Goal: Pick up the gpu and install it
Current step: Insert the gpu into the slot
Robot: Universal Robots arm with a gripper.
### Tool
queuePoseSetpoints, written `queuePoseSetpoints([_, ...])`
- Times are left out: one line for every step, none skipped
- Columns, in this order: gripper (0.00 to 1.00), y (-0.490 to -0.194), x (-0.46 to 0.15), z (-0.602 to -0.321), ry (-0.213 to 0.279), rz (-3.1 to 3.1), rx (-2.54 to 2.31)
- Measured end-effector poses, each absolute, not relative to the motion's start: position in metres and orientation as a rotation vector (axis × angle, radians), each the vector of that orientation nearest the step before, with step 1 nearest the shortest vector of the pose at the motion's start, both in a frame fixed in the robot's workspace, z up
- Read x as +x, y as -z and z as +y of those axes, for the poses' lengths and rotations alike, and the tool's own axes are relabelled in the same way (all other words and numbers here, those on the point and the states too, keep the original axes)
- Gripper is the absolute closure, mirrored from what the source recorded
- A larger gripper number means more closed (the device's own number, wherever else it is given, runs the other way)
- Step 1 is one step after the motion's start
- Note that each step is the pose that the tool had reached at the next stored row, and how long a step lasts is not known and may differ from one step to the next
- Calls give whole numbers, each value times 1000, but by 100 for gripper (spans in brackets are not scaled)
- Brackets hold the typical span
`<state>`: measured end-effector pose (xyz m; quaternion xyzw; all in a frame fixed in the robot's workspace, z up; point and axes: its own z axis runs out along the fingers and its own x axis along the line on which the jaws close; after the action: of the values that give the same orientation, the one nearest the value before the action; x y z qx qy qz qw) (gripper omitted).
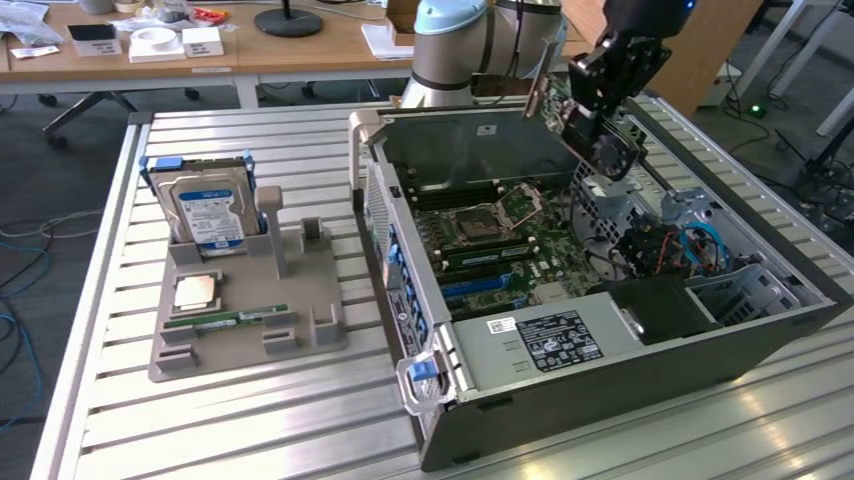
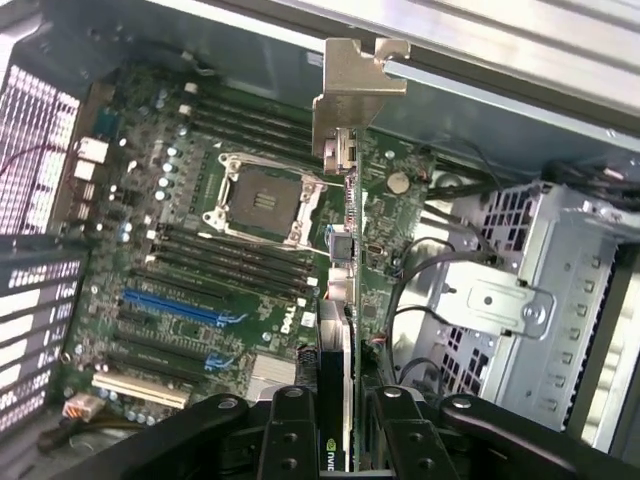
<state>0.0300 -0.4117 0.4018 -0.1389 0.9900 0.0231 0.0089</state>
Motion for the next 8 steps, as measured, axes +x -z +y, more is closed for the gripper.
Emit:
queuePoseSetpoints([74,-402,30,-412,-72,3089,-464])
queuePoseSetpoints([74,-402,30,-412,-73,3085,-492])
queuePoseSetpoints([74,-402,30,-412,-73,3081,-520])
queuePoseSetpoints([74,-401,30,-412,-73,3076,-548])
queuePoseSetpoints([74,-401,30,-412,-73,3072,-575])
queuePoseSetpoints([74,-401,30,-412,-74,3067,-603])
queuePoseSetpoints([74,-401,30,-412,-74,3062,-631])
queuePoseSetpoints([74,-401,30,-412,-74,3056,-661])
